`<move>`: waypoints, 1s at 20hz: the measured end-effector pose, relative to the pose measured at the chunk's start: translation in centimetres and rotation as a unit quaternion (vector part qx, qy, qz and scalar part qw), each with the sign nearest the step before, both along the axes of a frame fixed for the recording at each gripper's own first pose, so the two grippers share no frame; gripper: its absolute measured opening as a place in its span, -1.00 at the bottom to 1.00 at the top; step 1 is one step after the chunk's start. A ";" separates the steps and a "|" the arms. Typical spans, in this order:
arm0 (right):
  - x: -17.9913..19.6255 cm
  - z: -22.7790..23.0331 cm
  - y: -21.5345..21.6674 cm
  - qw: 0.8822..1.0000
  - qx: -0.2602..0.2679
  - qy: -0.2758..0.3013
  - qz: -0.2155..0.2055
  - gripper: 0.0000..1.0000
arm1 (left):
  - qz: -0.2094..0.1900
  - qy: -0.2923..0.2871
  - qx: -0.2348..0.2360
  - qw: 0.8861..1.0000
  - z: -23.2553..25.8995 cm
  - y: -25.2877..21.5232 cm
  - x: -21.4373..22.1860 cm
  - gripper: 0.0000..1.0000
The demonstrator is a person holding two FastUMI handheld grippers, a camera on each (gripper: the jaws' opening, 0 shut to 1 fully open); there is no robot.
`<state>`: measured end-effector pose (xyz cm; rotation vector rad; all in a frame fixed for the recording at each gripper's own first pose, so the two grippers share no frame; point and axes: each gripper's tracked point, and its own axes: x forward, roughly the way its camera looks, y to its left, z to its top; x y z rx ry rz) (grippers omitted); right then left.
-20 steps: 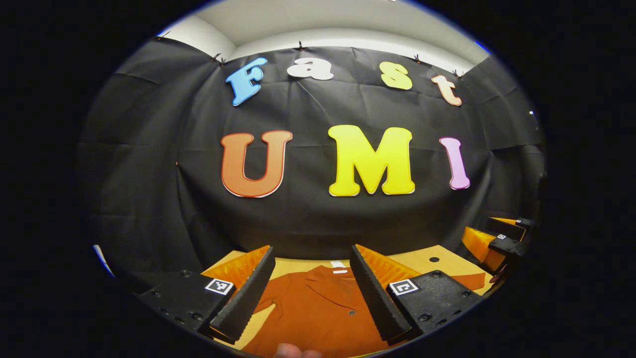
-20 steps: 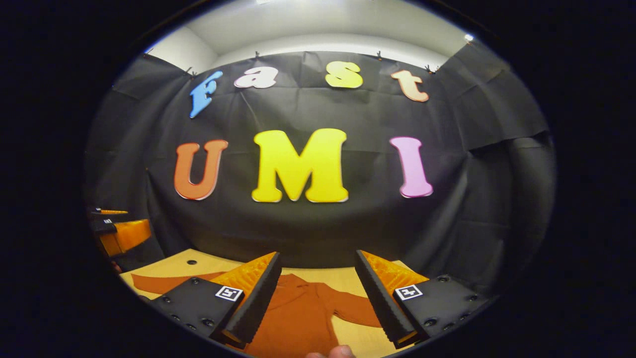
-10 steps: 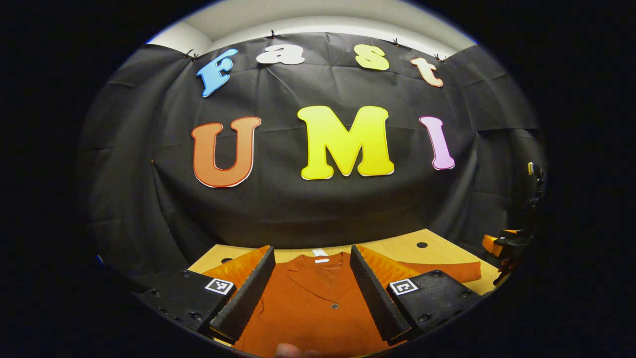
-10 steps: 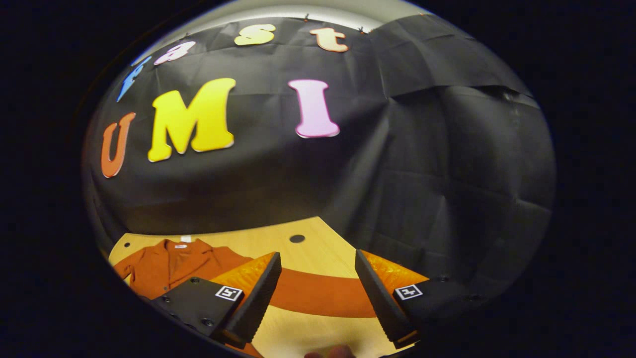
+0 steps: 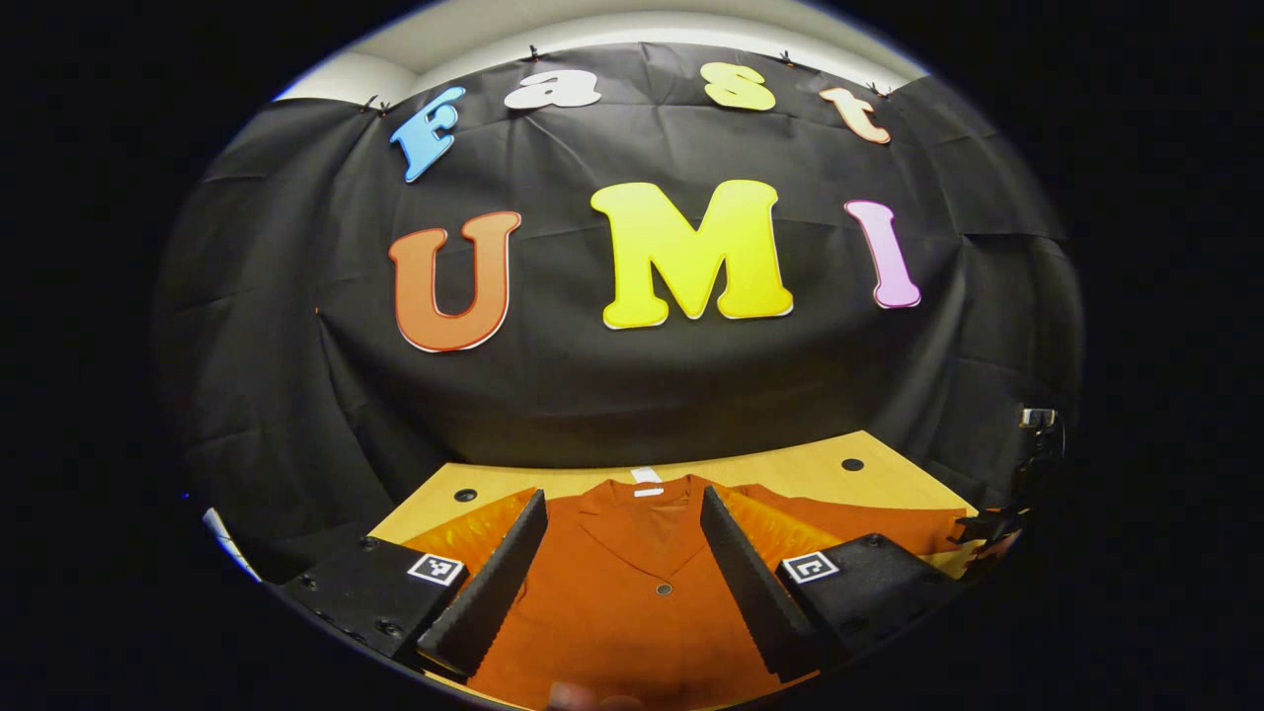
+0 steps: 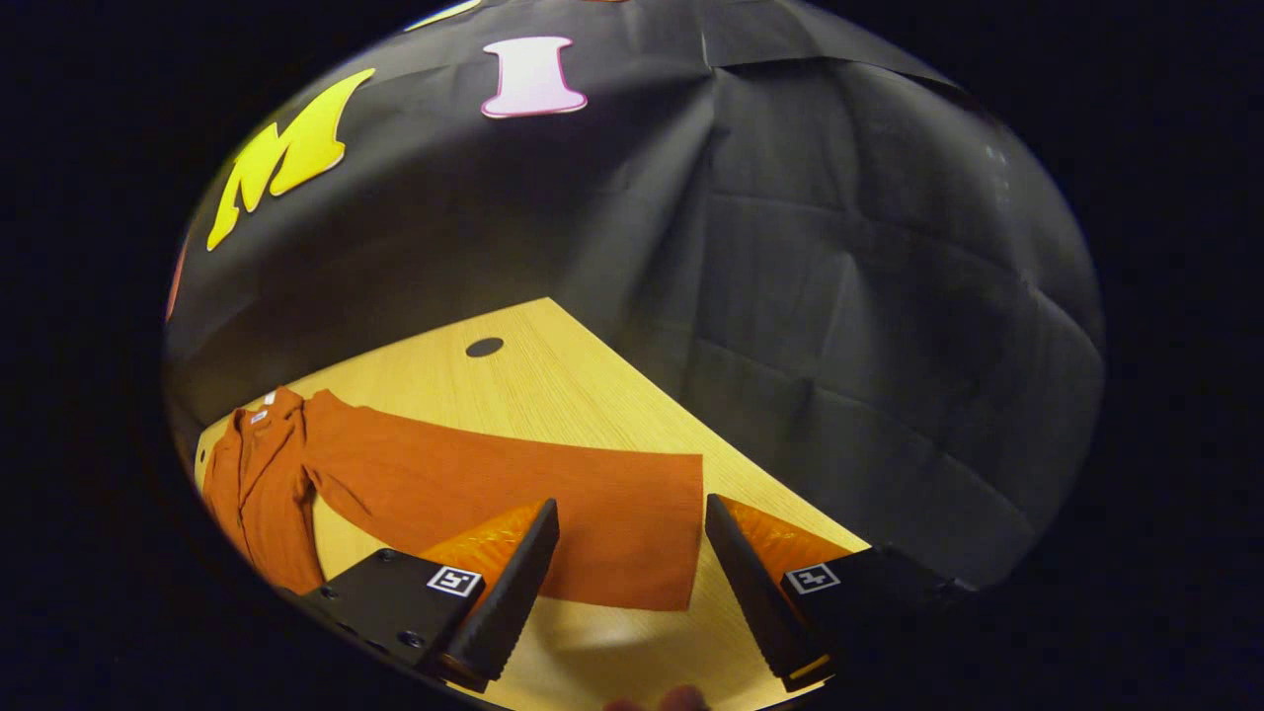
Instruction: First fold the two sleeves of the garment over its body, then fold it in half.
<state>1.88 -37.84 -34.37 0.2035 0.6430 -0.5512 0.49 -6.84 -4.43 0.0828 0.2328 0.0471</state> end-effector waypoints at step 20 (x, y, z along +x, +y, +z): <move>1.6 -2.7 2.1 0.997 0.016 0.053 0.054 -0.94 | 0.007 -0.004 0.008 1.000 0.9 4.5 -0.4 1.00</move>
